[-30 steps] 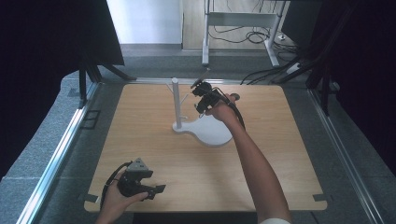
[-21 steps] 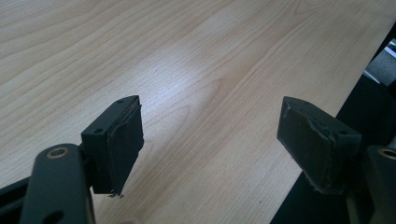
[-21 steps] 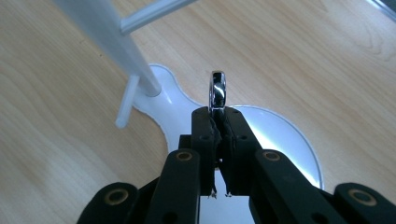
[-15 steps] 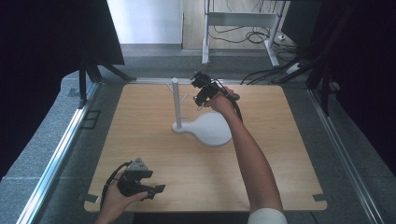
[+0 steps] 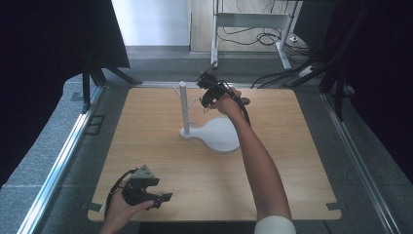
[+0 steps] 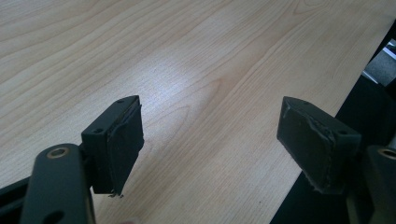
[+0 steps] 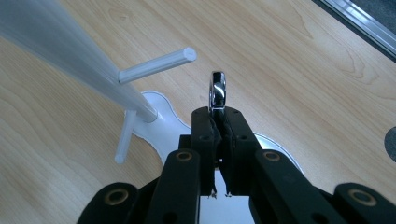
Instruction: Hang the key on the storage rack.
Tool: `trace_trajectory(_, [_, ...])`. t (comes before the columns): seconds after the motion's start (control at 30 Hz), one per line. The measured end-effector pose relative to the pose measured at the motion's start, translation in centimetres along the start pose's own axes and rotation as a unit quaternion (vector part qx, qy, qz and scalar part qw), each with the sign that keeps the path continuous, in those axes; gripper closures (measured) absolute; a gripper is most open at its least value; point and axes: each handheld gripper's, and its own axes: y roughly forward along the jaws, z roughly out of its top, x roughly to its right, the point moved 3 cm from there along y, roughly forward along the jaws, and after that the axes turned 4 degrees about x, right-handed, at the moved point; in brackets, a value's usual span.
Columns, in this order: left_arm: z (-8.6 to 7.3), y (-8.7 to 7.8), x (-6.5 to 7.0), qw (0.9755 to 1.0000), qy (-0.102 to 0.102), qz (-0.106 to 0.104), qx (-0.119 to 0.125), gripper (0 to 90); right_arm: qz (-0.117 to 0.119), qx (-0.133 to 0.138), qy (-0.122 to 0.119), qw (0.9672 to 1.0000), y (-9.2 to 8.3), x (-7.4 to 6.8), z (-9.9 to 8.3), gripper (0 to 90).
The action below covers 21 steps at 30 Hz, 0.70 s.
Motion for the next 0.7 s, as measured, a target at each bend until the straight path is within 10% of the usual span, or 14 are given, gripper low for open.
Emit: trace_trajectory(0.7, [-0.1,-0.3,-0.3,1.0,-0.003,-0.001,0.003,23.1,-0.013,0.002,-0.008,0.9999,0.7,-0.6,1.5,84.2])
